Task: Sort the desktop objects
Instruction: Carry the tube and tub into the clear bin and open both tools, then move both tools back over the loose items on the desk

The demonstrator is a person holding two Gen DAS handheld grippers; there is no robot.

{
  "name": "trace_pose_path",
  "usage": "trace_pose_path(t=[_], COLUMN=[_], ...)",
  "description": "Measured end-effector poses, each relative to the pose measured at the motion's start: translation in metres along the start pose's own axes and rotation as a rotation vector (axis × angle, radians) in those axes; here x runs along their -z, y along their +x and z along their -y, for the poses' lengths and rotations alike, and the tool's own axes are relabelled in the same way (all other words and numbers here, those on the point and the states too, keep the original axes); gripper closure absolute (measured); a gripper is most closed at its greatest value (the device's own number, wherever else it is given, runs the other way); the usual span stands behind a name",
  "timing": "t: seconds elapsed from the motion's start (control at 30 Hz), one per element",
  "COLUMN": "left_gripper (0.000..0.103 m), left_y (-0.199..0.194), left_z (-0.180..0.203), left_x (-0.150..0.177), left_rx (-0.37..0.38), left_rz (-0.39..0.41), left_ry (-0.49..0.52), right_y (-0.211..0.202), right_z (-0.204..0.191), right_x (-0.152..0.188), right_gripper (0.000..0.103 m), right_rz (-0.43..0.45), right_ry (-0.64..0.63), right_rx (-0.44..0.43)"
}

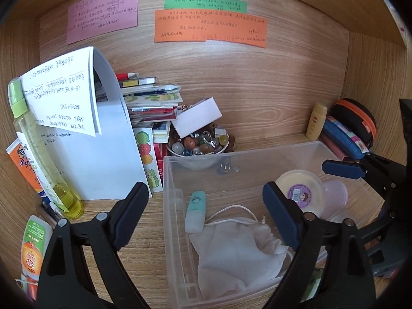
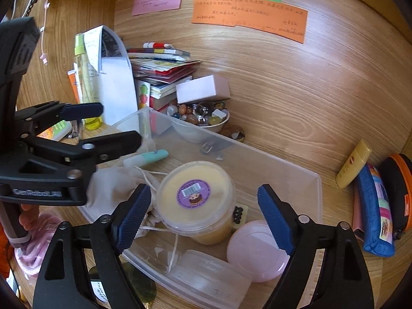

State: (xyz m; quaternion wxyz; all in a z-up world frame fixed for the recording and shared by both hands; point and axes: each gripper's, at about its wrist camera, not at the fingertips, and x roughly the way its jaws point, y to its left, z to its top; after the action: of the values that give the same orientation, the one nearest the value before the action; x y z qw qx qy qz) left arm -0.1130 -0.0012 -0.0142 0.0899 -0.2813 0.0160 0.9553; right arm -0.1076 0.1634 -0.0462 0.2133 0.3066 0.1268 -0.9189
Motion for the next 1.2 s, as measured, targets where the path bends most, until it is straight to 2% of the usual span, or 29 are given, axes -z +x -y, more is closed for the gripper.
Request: trace_pose_path(t=[0.17, 0.27, 0.53, 0.8, 1.0, 1.2], left_gripper=[0.008, 0.007, 0.005, 0.005, 0.005, 0.005], left_y=[-0.010, -0.016, -0.044, -0.069, -0.089, -0.107], left_z=[-0.004, -0.010, -0.018, -0.030, -0.035, -0.030], left_x=[-0.002, -0.001, 0.017, 0.050, 0.079, 0.110], left_rx=[-0.006, -0.004, -0.039, -0.037, -0.051, -0.037], left_rz=[0.028, 0.014, -0.007, -0.083, -0.127, -0.158], left_ry=[-0.021, -0.048, -0.017, -0.034, -0.047, -0.053], right_y=[-0.007, -0.014, -0.054, -0.086, -0.094, -0.101], right_z=[0.007, 0.012, 0.024, 0.027, 0.026, 0.034], right_x=[-0.005, -0.010, -0.005, 0.036, 0.073, 0.106], right_gripper=[0.020, 0.020, 0.020, 0.019, 0.019, 0.019], right_rz=[0.015, 0.015, 0.040, 0.036, -0.013, -0.049], right_ry=[0.021, 0.040, 0.062, 0.057, 0.061, 0.117], right_rx=[-0.013, -0.016, 0.025, 0.034, 0.052, 0.065])
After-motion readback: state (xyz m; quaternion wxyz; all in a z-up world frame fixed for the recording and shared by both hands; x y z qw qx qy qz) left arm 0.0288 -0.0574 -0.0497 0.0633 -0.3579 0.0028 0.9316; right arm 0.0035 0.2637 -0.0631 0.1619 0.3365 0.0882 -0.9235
